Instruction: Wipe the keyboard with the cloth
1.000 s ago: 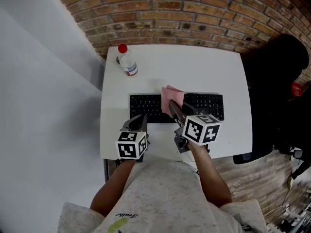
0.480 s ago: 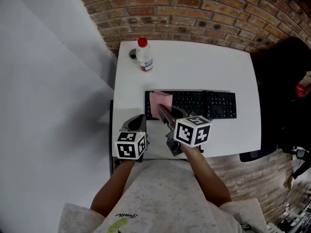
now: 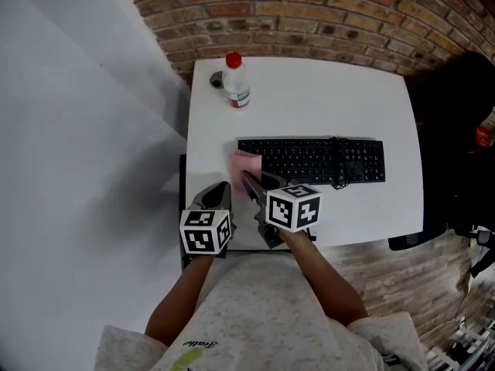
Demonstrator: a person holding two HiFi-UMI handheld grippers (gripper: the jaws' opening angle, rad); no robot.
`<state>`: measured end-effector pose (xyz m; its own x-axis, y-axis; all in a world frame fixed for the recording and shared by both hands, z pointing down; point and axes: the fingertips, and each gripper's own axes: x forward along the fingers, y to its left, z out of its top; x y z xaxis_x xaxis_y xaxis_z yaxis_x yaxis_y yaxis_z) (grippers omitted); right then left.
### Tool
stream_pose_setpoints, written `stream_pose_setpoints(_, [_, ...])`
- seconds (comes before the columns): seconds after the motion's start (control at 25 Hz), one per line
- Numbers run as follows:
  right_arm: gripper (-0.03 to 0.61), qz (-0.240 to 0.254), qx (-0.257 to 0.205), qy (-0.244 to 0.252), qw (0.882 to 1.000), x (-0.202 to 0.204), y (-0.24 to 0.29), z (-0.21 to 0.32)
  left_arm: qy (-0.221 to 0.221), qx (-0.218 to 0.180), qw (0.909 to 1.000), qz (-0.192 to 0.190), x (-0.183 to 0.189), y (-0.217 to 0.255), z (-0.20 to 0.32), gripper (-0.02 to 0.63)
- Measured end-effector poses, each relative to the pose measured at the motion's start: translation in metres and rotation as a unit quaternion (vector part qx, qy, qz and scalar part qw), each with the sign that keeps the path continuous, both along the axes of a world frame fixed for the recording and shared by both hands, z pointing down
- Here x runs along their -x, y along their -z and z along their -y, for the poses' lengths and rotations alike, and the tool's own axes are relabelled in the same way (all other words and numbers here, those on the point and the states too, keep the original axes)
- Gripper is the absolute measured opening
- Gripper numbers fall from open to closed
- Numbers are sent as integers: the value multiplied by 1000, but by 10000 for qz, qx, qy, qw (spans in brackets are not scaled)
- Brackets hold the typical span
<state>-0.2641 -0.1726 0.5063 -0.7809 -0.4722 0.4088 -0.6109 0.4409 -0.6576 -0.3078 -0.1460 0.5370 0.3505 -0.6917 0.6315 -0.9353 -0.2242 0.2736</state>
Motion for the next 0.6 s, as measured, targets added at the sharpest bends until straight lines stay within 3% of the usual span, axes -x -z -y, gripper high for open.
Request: stream_pose_setpoints(0.6, [21, -217, 37, -183, 9996, -45, -17, 6, -210, 25, 9998, 12, -42, -2, 7, -9])
